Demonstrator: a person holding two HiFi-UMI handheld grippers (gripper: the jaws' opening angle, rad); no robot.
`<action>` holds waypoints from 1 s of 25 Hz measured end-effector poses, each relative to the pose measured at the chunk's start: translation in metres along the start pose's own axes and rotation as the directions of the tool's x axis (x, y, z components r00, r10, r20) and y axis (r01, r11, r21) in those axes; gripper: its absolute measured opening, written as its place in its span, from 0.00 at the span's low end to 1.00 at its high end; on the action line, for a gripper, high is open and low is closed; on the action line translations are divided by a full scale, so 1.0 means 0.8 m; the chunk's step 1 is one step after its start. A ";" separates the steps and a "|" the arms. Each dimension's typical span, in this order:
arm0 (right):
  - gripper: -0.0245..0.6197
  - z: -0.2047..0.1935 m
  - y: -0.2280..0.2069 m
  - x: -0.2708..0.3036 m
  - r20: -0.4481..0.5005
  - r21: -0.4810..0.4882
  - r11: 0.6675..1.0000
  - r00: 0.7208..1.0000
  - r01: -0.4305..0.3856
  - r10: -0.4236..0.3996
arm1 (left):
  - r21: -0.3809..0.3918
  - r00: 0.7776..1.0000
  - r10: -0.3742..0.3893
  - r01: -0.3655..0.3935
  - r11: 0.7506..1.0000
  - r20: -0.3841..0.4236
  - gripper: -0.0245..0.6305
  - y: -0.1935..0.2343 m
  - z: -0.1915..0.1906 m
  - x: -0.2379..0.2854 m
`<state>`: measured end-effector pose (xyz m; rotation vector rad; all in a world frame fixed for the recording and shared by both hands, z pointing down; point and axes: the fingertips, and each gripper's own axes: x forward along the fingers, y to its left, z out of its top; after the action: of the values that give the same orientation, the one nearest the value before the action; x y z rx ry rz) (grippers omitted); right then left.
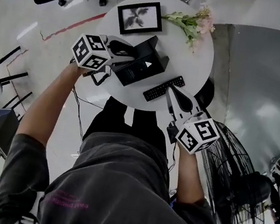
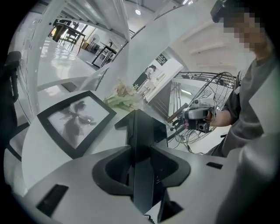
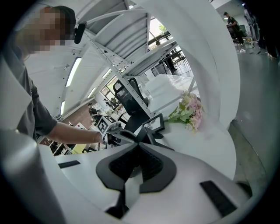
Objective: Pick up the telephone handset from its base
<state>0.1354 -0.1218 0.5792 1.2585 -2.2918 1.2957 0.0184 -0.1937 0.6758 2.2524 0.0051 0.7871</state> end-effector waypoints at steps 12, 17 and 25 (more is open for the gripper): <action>0.07 0.000 0.017 -0.002 0.013 -0.016 1.000 1.000 -0.006 0.006 | -0.015 0.998 0.055 -0.054 0.998 0.035 0.21 -0.006 0.002 -0.013; 0.07 -0.005 0.023 -0.007 0.015 -0.021 1.000 1.000 -0.002 0.002 | -0.031 0.993 0.067 -0.065 0.997 0.092 0.17 -0.008 0.008 -0.030; 0.07 0.002 0.036 -0.010 0.035 -0.040 0.999 0.999 -0.004 0.005 | -0.029 0.985 0.063 -0.059 0.998 0.163 0.16 -0.030 0.017 -0.048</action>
<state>0.1189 -0.1115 0.5567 1.2740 -2.3334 1.2328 -0.0002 -0.1936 0.6321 2.2969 -0.1513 0.6277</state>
